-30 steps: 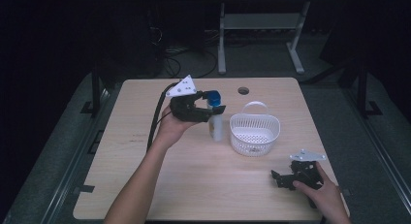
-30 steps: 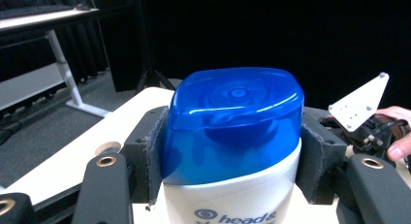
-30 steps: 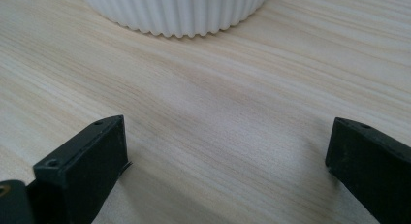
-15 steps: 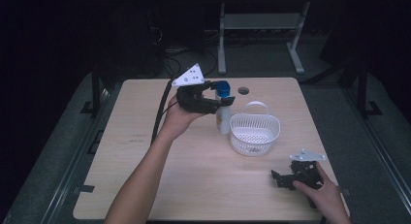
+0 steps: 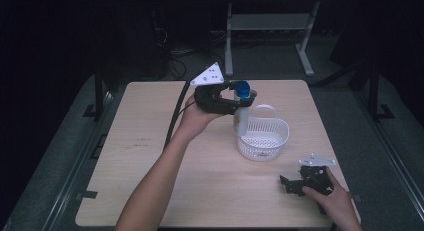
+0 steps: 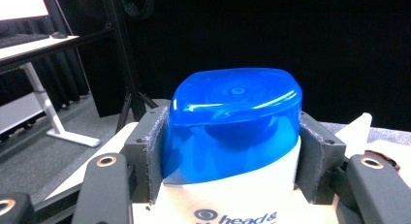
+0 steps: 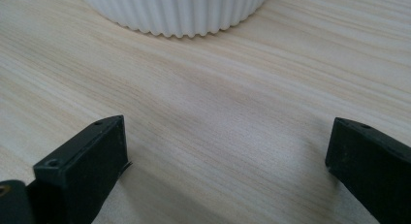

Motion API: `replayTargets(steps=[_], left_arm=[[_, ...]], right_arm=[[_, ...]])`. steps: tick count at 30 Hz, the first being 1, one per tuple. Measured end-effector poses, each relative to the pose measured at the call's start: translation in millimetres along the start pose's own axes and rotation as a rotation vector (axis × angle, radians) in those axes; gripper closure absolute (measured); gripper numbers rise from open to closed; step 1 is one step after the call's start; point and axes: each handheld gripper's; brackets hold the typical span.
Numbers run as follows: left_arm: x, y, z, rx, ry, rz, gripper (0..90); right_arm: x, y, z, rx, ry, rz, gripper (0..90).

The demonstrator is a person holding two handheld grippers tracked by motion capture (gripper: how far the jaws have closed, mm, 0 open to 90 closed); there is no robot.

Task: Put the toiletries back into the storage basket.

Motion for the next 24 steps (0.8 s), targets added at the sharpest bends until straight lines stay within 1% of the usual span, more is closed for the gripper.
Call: replayTargets(steps=[7, 14, 19, 24], left_arm=[[8.0, 10.3, -1.5, -0.009, 0.006, -0.012, 38.1], [14.2, 20.0, -1.0, -0.009, 0.018, -0.017, 38.1], [19.7, 25.1, -0.2, -0.005, 0.01, -0.017, 38.1], [28.1, 29.1, 0.9, -0.003, 0.012, -0.023, 38.1]], right_arm=[[0.0, -0.1, -0.1, 0.001, 0.0, 0.0, 0.9], [-0.1, -0.1, -0.1, 0.001, 0.0, -0.001, 0.9], [0.0, 0.0, 0.0, 0.001, -0.001, 0.0, 0.9], [-0.1, -0.1, 0.0, 0.001, 0.0, -0.001, 0.9]])
Point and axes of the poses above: each handheld gripper's, and its own axes: y roughly forward along the jaws, x roughly out of its underside, z roughly to its right, and after that the axes turned 12 degrees about z, right-handed
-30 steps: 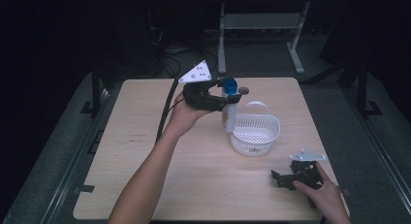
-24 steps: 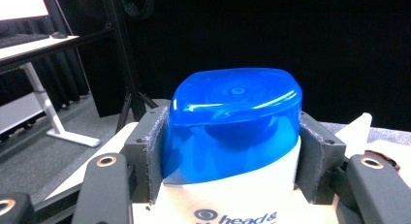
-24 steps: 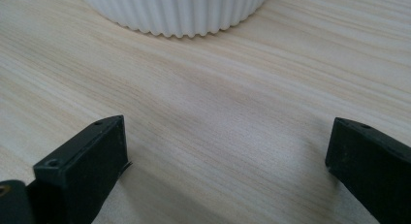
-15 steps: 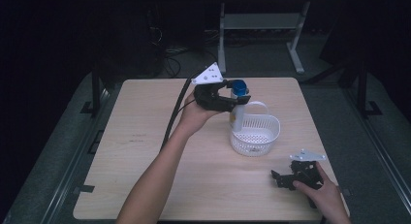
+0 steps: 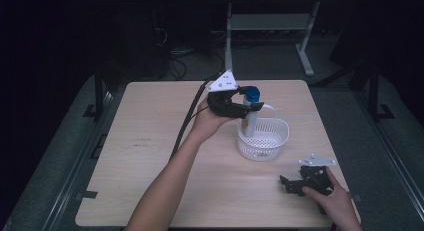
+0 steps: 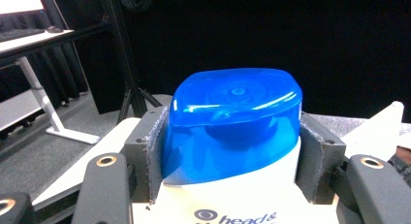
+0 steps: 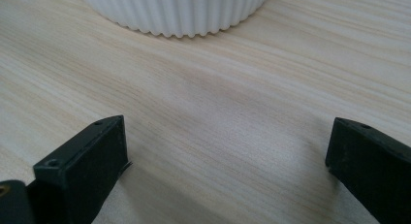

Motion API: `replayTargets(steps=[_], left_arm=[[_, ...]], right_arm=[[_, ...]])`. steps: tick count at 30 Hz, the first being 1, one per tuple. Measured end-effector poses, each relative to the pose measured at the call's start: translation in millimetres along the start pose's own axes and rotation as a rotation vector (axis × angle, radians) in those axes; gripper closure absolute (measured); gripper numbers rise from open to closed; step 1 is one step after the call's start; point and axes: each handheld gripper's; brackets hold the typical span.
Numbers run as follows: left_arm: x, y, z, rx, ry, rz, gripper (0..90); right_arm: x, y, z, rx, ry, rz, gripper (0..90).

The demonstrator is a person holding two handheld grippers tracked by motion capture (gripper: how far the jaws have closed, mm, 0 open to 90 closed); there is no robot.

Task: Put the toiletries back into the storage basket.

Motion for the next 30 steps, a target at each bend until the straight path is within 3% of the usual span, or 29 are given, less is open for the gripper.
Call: replayTargets(steps=[15, 30], left_arm=[[28.9, 4.4, -1.5, -0.013, -0.014, -0.015, 38.0], [56.4, 9.4, 0.6, -0.009, -0.025, -0.066, 38.0]], right_arm=[[0.0, 0.1, 0.2, 0.001, -0.002, 0.0, 0.9], [0.1, 0.2, 0.2, 0.0, -0.002, 0.002, 0.9]])
Point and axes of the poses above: each handheld gripper's, and its own axes: y roughly forward along the jaws, x roughly out of its underside, z roughly to its right, and after that the axes turned 12 degrees about z, right-handed
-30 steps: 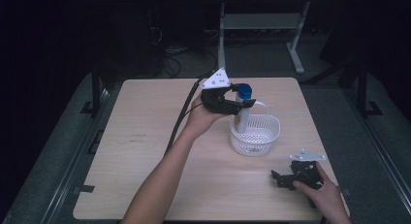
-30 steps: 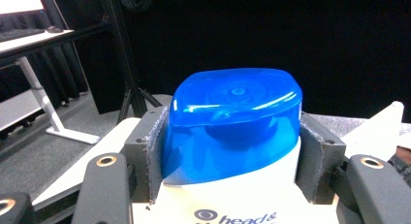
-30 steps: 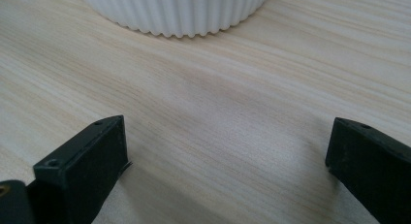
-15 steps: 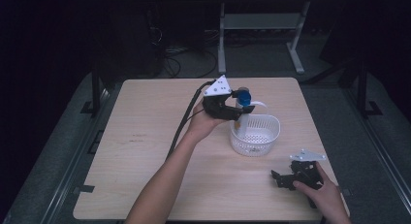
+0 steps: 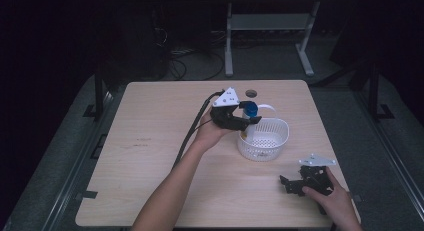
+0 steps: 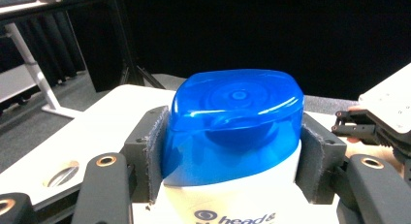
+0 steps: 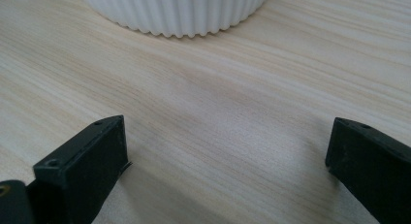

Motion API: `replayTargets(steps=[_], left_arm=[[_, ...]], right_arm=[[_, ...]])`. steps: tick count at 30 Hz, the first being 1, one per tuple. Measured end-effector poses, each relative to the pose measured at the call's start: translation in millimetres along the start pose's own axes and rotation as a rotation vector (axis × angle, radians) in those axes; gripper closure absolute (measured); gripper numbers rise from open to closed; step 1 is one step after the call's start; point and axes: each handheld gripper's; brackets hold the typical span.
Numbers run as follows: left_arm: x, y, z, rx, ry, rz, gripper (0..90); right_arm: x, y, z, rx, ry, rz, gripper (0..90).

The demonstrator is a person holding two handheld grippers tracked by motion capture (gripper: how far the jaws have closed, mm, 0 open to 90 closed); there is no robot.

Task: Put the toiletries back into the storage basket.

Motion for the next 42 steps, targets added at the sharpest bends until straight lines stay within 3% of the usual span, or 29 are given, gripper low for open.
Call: replayTargets(steps=[16, 42], left_arm=[[17.7, 1.9, 4.7, 0.002, 0.004, -0.029, 38.0], [25.3, 2.5, 5.9, 0.006, 0.009, -0.054, 37.9]], right_arm=[[0.0, 0.0, 0.0, 0.0, 0.001, -0.002, 0.9], [0.1, 0.0, 0.0, 0.0, 0.001, -0.002, 0.9]])
Point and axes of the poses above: each handheld gripper's, and its own axes: y roughly forward along the jaws, x roughly out of its underside, z roughly to its right, and after that the axes turned 12 degrees about z, right-handed
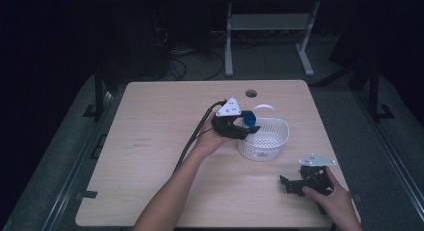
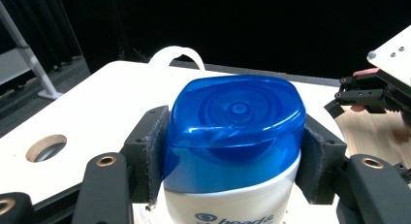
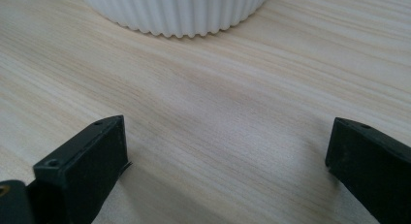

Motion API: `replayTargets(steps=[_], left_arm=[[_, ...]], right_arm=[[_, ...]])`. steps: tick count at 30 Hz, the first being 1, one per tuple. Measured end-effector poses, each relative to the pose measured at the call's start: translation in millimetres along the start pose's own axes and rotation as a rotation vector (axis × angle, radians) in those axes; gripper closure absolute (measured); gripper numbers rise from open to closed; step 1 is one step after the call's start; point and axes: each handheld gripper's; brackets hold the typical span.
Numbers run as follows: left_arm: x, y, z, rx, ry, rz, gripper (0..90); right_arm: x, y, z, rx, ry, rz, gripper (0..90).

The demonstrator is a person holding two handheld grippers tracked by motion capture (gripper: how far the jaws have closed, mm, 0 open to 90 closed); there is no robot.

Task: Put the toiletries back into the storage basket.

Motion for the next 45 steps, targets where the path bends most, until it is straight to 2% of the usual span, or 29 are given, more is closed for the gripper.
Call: replayTargets(steps=[4, 10, 12, 16, 19, 22, 29, 32, 38, 45], left_arm=[[0.3, -0.1, -0.3, -0.003, -0.007, 0.001, 37.7], [0.3, 1.0, 2.0, -0.006, 0.006, -0.002, 36.1], [0.7, 2.3, 3.0, -0.011, 0.015, -0.003, 30.8], [1.5, 3.5, 3.3, -0.008, 0.003, -0.004, 22.1], [-0.4, 0.9, 2.4, -0.002, -0.019, 0.015, 18.7], [-4.3, -3.7, 1.8, 0.001, -0.019, 0.027, 17.0], [-12.9, -20.5, -0.4, -0.009, -0.032, 0.014, 14.9], [-15.6, -29.7, -0.4, -0.017, -0.031, -0.007, 14.5], [-13.6, -53.2, 1.0, -0.066, -0.044, -0.088, 13.9], [-1.5, -84.4, 0.2, -0.126, -0.077, -0.145, 13.9]], right_arm=[[0.0, 0.0, 0.0, 0.0, 0.0, 0.0, 0.9], [0.0, 0.0, 0.0, 0.0, 0.0, 0.0, 0.9], [0.0, 0.0, 0.0, 0.0, 0.0, 0.0, 0.9], [0.0, 0.0, -0.1, 0.0, 0.001, 0.0, 0.9], [0.0, 0.0, 0.0, 0.0, 0.0, 0.0, 0.9], [0.0, 0.0, 0.0, 0.0, 0.001, 0.0, 0.9], [0.0, 0.0, 0.0, 0.0, 0.0, 0.0, 0.9], [0.0, 0.0, 0.1, 0.0, 0.0, 0.001, 0.9], [0.0, 0.0, 0.1, 0.0, 0.0, 0.0, 0.9], [0.0, 0.0, 0.0, 0.0, 0.001, 0.0, 0.9]])
Point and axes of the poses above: each handheld gripper's, and its own axes: y roughly forward along the jaws, x roughly out of its underside, z roughly to its right, and after that the axes turned 12 degrees about z, right-handed
